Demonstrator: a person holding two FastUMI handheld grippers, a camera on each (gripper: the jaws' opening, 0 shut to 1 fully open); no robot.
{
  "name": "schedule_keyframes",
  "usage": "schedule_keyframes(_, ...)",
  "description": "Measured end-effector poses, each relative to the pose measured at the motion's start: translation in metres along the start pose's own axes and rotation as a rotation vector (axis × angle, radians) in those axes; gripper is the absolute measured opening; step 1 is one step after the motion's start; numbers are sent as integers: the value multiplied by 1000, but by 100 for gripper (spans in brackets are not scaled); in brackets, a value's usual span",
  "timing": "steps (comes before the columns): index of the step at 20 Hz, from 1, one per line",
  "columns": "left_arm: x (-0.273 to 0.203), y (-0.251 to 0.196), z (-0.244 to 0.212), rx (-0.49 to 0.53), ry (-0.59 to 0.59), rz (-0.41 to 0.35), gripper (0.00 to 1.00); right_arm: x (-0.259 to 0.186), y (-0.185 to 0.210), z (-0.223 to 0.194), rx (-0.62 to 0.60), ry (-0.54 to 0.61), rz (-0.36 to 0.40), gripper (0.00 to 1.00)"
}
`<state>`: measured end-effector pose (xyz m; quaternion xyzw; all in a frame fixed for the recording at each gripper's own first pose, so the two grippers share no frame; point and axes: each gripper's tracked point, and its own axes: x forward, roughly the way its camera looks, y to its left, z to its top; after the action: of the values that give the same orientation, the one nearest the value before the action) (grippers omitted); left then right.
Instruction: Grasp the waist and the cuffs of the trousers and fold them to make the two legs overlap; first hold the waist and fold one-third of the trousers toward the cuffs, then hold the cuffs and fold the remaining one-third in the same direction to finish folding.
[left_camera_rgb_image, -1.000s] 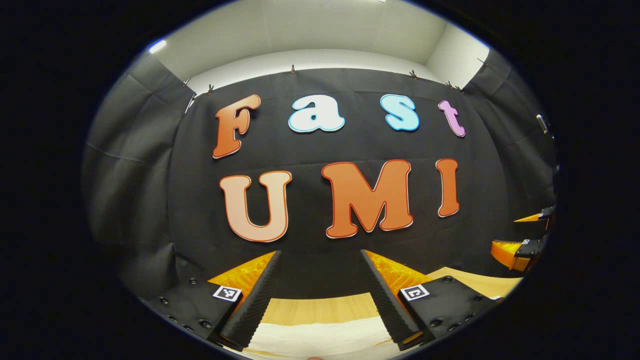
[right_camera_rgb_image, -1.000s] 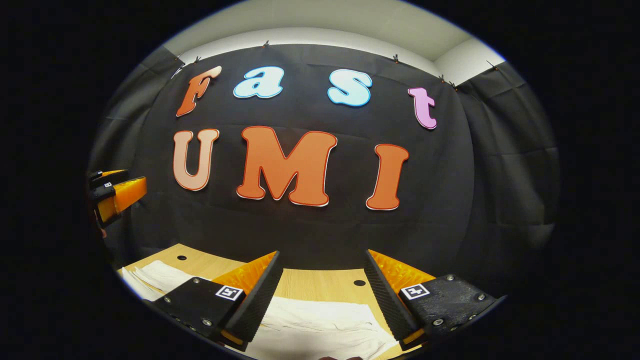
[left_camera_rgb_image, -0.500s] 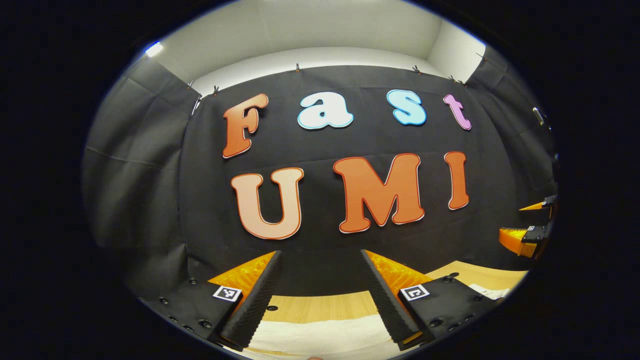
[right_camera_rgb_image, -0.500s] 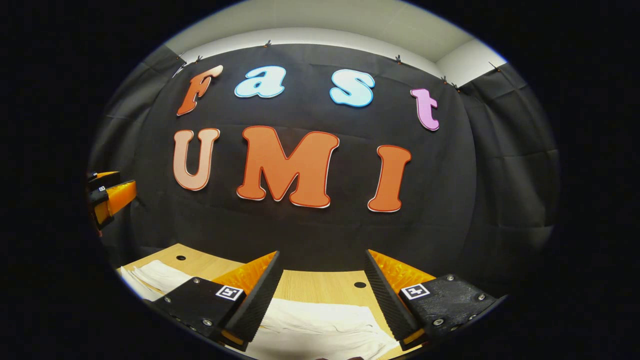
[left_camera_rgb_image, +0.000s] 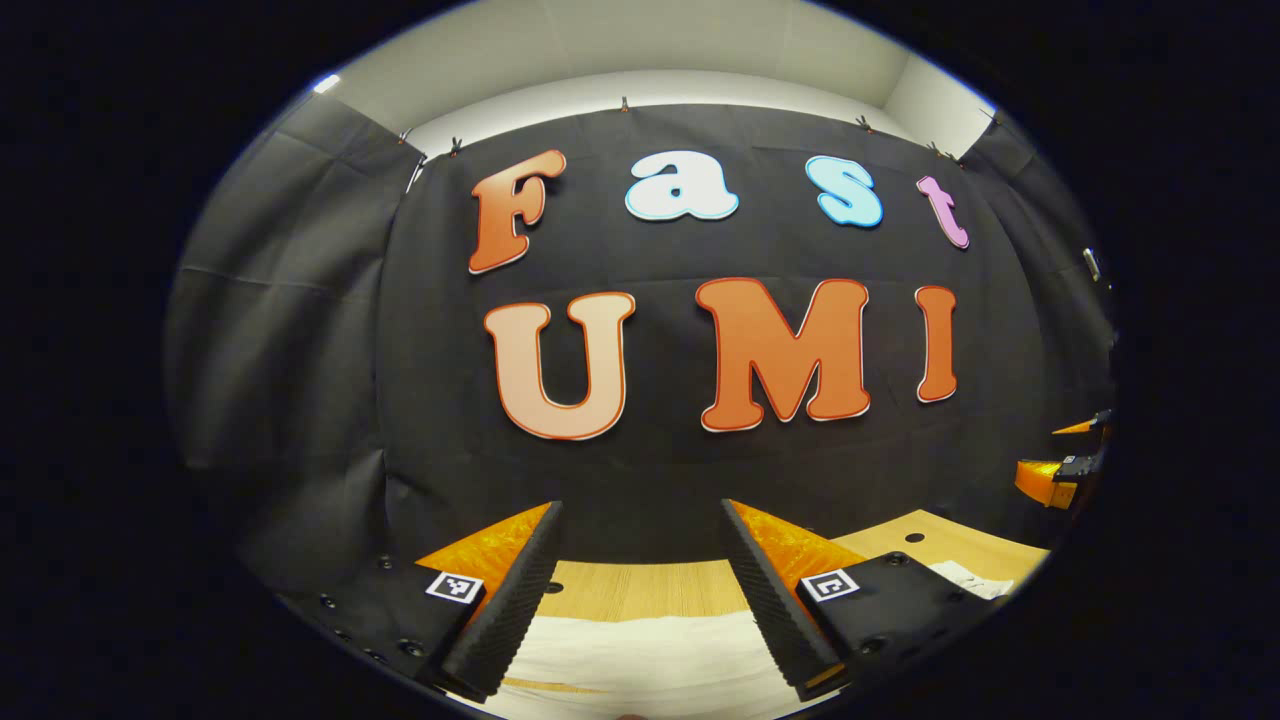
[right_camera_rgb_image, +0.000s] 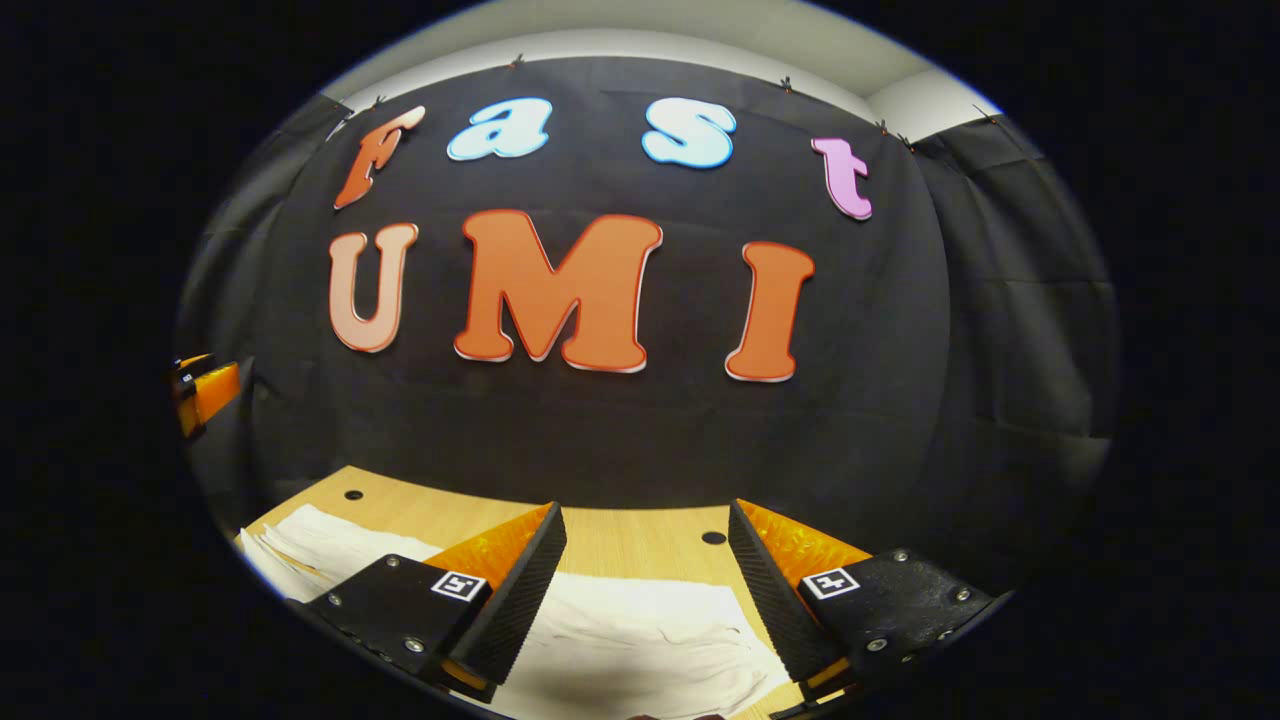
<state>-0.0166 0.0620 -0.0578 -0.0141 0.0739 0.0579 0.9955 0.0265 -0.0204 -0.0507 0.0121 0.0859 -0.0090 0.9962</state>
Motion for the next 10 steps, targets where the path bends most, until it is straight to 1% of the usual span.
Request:
schedule_keyframes(3,3,16,-23,-17,65,23,100,4,-10,-23,33,79,-11,99)
schedule_keyframes(4,3,23,-35,-42,97,38,100,4,-15,-32,59,110,-14,99)
schedule_keyframes(7,-2,50,-75,-126,213,108,99,6,-33,-73,132,262,-65,99)
schedule_keyframes(8,-5,59,-90,-149,251,130,100,5,-36,-84,159,309,-77,99)
schedule_keyframes(10,-15,76,-114,-212,317,162,99,5,-40,-108,235,389,-81,99)
